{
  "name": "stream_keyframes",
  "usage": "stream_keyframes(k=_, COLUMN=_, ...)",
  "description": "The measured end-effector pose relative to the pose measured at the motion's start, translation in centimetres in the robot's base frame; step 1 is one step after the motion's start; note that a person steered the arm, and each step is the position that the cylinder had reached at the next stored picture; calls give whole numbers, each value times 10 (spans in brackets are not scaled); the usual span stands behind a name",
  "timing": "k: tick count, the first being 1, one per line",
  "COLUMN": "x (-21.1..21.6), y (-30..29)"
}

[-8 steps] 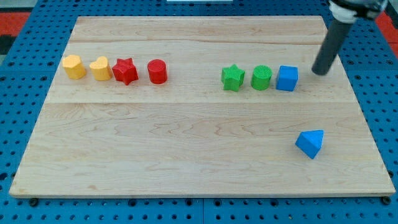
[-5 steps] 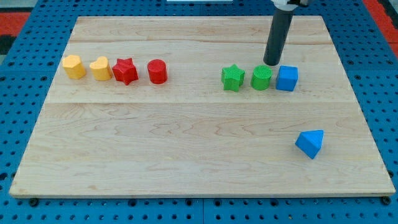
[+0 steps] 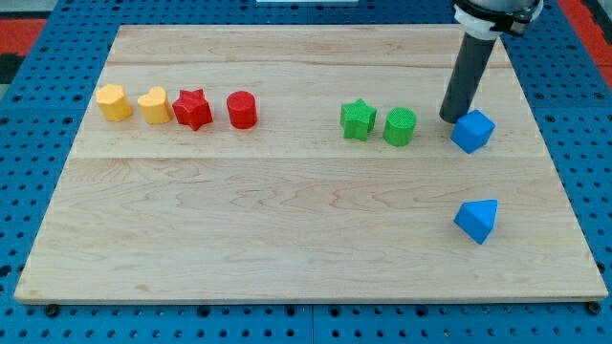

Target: Put the blue cube above the blue triangle

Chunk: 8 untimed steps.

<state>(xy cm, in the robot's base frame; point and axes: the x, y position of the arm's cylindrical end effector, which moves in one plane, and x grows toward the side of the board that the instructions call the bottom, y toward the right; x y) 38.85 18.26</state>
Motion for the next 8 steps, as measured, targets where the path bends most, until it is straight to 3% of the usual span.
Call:
stream_keyframes(k=1, x=9, y=4)
stream_keyframes(k=3, x=-13, y=46)
stream_keyframes(k=6, x=50, y=27)
stream_keyframes(k=7, x=42, y=-12)
stream_keyframes(k=8, x=64, y=-70)
